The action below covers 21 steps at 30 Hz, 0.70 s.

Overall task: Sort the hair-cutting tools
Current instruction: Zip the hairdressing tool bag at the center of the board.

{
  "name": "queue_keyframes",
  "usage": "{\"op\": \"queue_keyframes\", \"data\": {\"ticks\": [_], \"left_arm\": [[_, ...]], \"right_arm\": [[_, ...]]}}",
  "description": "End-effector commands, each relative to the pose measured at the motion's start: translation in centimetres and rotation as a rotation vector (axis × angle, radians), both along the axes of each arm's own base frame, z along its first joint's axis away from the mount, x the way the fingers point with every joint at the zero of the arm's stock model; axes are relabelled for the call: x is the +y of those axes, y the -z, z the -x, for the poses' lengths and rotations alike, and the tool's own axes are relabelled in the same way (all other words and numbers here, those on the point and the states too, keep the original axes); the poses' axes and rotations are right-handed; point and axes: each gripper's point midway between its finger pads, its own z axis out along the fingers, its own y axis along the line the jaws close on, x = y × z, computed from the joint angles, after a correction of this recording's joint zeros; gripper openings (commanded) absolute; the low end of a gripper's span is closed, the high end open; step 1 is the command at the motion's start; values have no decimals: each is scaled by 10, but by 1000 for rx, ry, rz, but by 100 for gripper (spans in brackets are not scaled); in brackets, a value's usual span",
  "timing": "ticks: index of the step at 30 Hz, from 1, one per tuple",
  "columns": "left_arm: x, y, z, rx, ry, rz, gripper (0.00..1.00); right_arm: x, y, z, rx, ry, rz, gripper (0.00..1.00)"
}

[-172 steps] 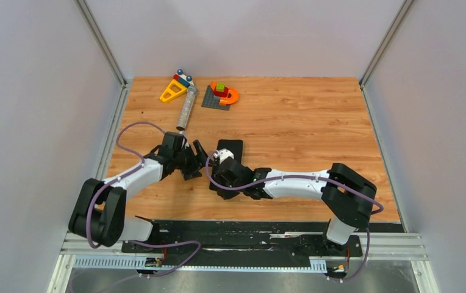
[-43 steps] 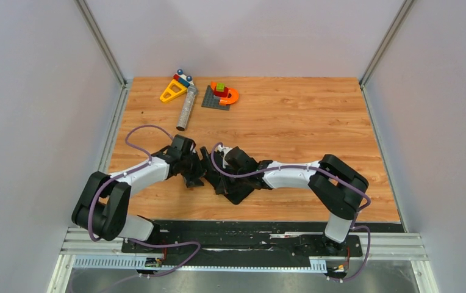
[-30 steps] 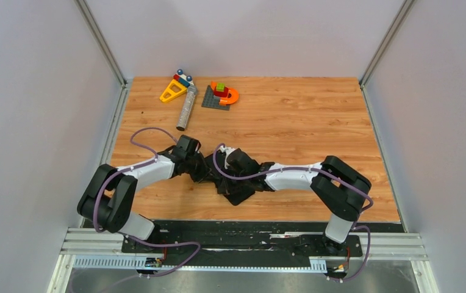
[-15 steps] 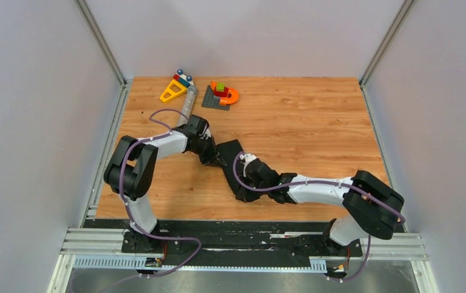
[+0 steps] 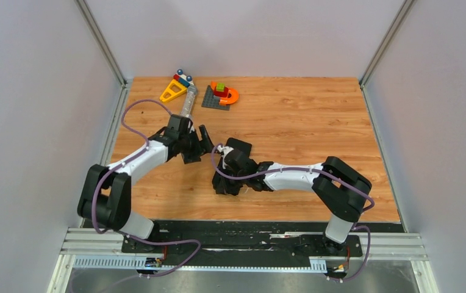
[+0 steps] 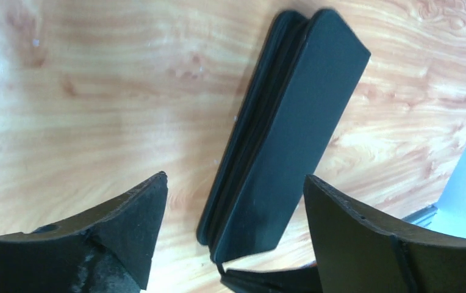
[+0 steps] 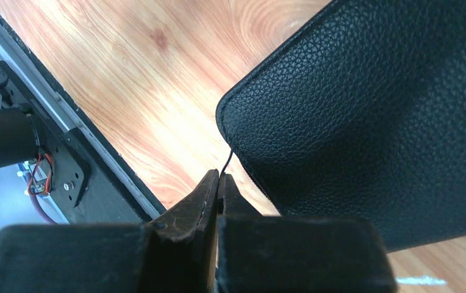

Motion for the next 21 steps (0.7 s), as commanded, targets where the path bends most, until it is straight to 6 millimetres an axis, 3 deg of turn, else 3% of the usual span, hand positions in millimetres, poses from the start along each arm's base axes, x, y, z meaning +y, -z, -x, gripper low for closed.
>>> {"op": "queue_keyframes", "data": {"ticks": [1, 7, 13, 15, 17, 18, 20, 21], "left_arm": [[8, 5, 27, 20, -28, 16, 86], [-9, 26, 64, 110, 23, 93, 73], [-16, 37, 81, 150, 31, 131, 58], [-18, 37, 83, 155, 39, 139, 49], [-20, 37, 83, 161, 47, 145, 31], [-21, 37, 82, 160, 47, 143, 17], [-17, 37, 82, 163, 44, 121, 1], [-16, 38, 81, 158, 49, 105, 0]], "right_arm": [[29, -20, -8, -33, -32, -92, 0], [33, -20, -9, -31, -34, -97, 0], [32, -20, -10, -30, -25, -95, 0], [30, -20, -9, -29, -20, -94, 0], [27, -20, -9, -32, -11, -90, 0], [24, -19, -8, -31, -6, -82, 0], [14, -17, -6, -34, 9, -60, 0], [4, -13, -4, -32, 24, -32, 0]]}}
